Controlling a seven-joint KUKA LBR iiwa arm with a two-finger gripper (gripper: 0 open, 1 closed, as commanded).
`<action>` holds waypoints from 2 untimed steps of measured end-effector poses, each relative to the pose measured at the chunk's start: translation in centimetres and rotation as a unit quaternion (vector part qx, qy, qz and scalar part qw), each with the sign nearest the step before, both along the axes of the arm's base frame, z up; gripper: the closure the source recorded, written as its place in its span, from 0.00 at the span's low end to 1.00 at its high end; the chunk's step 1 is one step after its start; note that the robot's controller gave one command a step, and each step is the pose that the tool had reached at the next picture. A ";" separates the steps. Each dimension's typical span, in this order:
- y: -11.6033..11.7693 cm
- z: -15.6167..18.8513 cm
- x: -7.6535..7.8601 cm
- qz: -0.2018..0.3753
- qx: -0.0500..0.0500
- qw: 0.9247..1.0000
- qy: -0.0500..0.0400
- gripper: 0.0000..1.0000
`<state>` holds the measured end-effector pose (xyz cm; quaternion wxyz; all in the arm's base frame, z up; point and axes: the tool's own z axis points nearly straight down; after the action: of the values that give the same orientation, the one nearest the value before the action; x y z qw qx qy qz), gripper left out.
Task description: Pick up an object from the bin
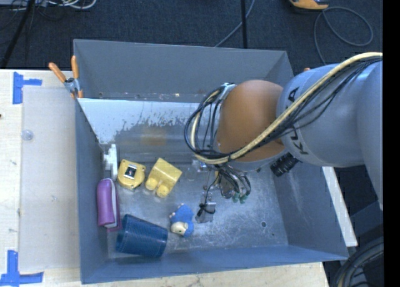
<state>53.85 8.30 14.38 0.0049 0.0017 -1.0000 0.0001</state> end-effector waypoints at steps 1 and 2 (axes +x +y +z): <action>0.0 0.4 0.2 -0.001 0.000 1.000 -0.004 0.00; 0.5 -0.4 -0.6 0.016 0.000 1.000 -0.006 0.00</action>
Offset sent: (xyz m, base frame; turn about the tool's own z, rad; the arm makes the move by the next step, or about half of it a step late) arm -0.0518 0.0374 -0.0509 -0.2014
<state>53.23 8.79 13.98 -0.0015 0.0177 -0.9998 0.0002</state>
